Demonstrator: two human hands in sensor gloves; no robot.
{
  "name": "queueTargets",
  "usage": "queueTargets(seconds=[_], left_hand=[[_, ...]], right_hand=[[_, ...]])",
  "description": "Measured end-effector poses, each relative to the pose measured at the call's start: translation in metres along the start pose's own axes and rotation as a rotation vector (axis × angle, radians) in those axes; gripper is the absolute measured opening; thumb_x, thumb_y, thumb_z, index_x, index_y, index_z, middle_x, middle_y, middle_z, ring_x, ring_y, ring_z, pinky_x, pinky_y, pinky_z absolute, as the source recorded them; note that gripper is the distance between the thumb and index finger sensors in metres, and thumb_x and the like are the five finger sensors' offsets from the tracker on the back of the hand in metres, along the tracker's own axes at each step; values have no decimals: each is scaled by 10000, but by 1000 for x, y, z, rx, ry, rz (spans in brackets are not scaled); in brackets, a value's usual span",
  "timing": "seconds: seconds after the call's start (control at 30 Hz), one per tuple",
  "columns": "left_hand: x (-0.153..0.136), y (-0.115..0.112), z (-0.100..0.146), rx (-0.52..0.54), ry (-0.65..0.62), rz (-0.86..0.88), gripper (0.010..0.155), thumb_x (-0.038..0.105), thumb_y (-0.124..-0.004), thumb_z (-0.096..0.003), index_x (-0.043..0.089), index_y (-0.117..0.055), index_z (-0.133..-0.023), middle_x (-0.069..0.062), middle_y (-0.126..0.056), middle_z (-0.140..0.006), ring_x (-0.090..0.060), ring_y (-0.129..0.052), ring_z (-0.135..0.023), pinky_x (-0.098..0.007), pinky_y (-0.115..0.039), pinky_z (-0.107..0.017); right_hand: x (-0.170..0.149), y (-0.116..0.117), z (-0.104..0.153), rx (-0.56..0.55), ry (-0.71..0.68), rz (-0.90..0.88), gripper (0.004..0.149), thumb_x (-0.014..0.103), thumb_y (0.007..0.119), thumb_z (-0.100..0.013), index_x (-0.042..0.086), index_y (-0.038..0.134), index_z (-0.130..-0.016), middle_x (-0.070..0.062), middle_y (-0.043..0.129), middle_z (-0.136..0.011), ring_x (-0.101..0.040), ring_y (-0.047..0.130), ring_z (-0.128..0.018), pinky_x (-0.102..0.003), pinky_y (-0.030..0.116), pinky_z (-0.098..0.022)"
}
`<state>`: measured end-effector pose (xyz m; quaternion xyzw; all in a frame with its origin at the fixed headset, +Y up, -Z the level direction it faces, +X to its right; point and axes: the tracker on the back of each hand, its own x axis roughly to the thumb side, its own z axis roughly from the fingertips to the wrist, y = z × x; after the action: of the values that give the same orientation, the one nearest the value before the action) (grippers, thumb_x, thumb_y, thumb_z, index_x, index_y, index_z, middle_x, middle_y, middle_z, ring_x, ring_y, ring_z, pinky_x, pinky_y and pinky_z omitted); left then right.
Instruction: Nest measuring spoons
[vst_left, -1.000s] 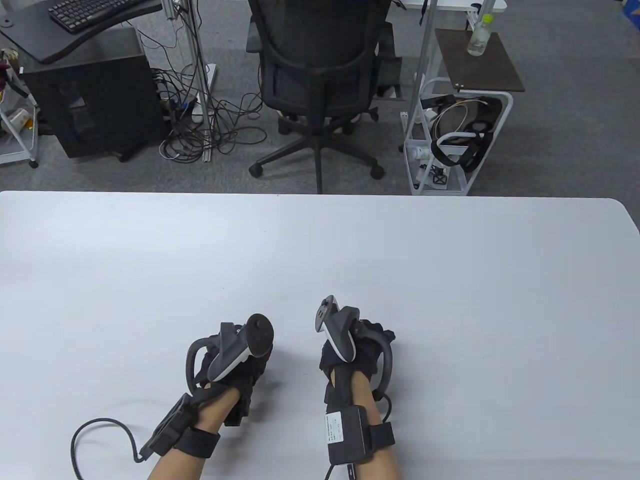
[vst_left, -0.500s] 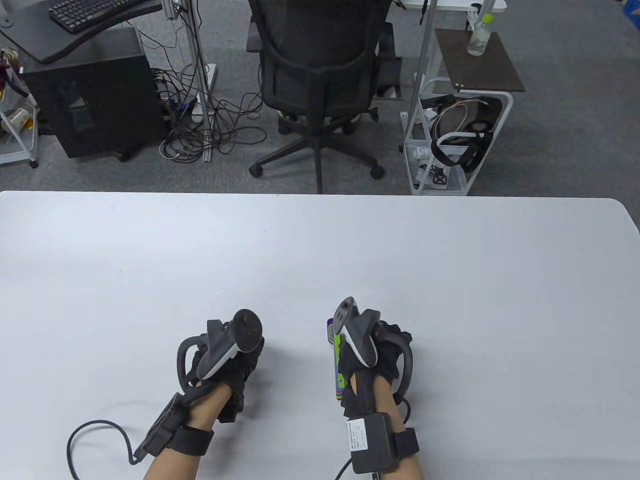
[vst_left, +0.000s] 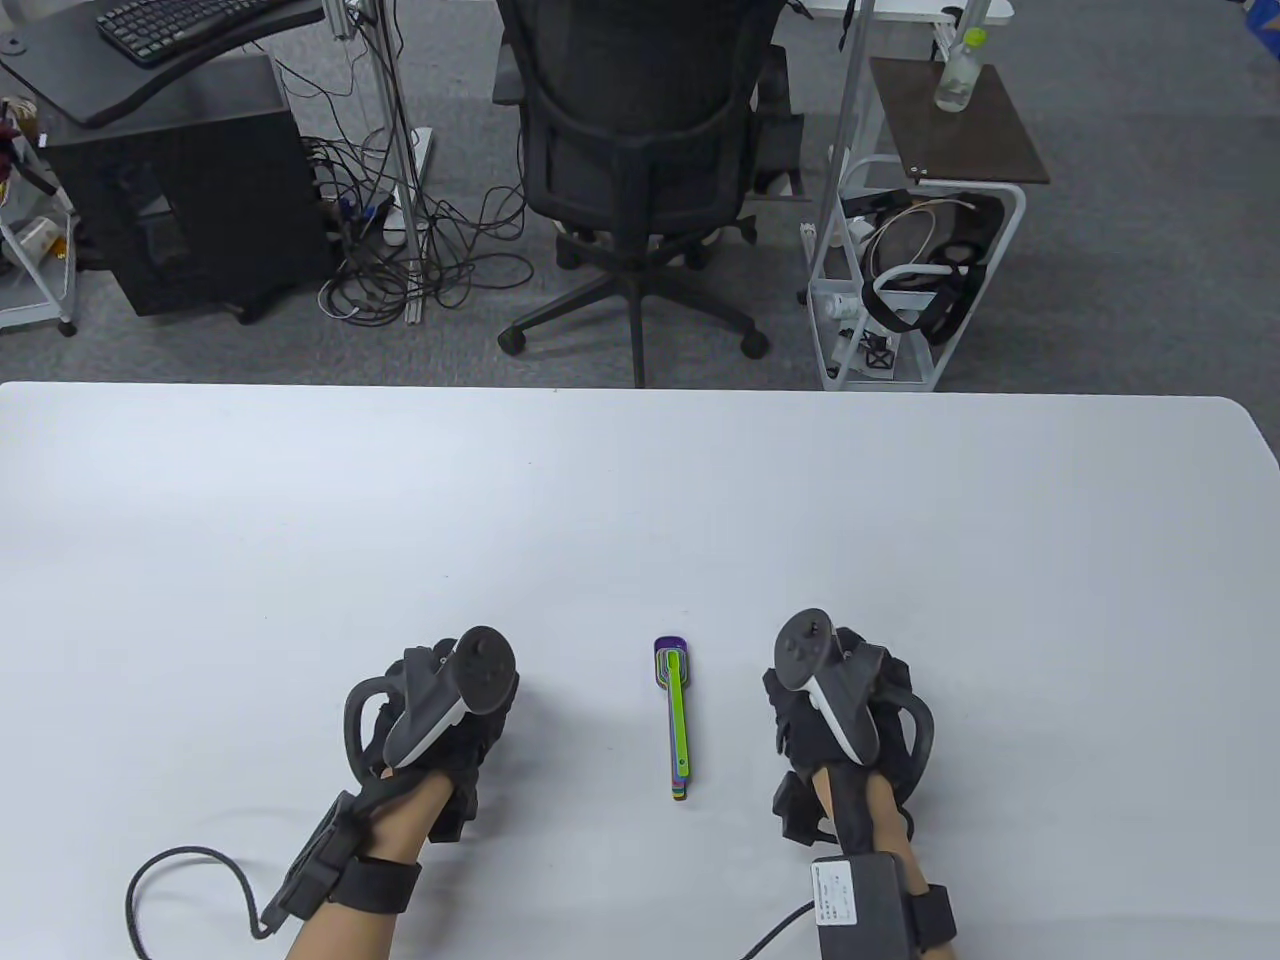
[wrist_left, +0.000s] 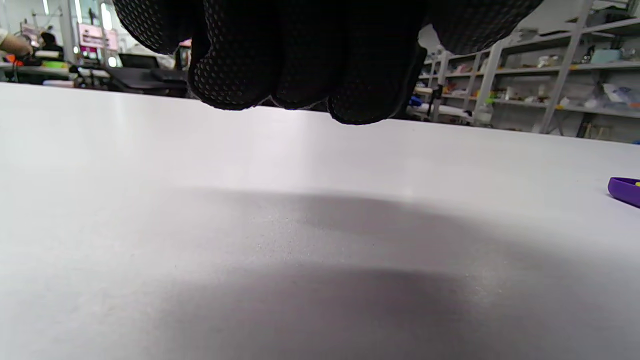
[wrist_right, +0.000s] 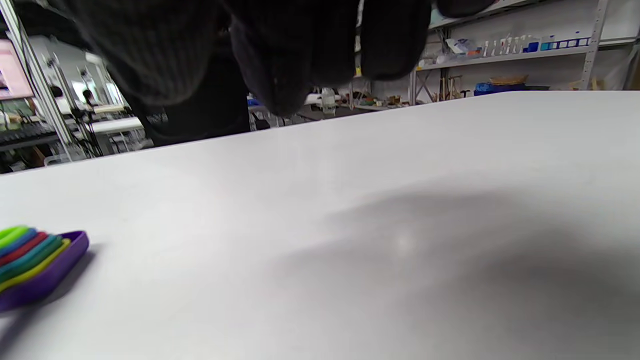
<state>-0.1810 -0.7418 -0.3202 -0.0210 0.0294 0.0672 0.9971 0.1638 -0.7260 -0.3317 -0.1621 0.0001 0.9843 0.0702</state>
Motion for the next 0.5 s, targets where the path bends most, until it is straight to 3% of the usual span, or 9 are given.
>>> queueTargets(seconds=[0.17, 0.23, 0.3, 0.5], left_hand=[[3, 2, 9, 91, -109, -37, 547, 523, -677, -459, 181, -860, -845, -47, -846, -886, -353, -881, -795, -586, -619, -715], [4, 1, 12, 87, -220, -56, 612, 542, -667, -453, 188, -778, -941, -56, -770, -983, -363, -822, -885, -582, -561, -745], [4, 3, 18, 90, -228, -94, 668, 564, -652, -452, 197, -691, -1009, -63, -695, -1055, -365, -766, -953, -563, -528, -759], [5, 7, 23, 93, -289, -25, 743, 570, -642, -450, 181, -551, -1077, -101, -558, -1128, -394, -644, -1027, -558, -466, -772]], right_hand=[[-27, 11, -4, 1, -44, -45, 693, 591, 711, -306, 343, 550, -933, 96, 382, -1132, -353, 489, -1055, -518, 456, -798], [-34, 8, -4, -43, -54, -91, 702, 599, 708, -302, 331, 556, -932, 81, 404, -1126, -318, 537, -1046, -476, 520, -785], [-37, 4, -1, -81, -85, -142, 705, 603, 704, -305, 322, 560, -935, 59, 410, -1127, -317, 534, -1048, -469, 534, -781], [-27, 14, 4, -13, -147, -73, 749, 639, 670, -298, 330, 500, -959, 47, 340, -1142, -342, 428, -1078, -502, 490, -796]])
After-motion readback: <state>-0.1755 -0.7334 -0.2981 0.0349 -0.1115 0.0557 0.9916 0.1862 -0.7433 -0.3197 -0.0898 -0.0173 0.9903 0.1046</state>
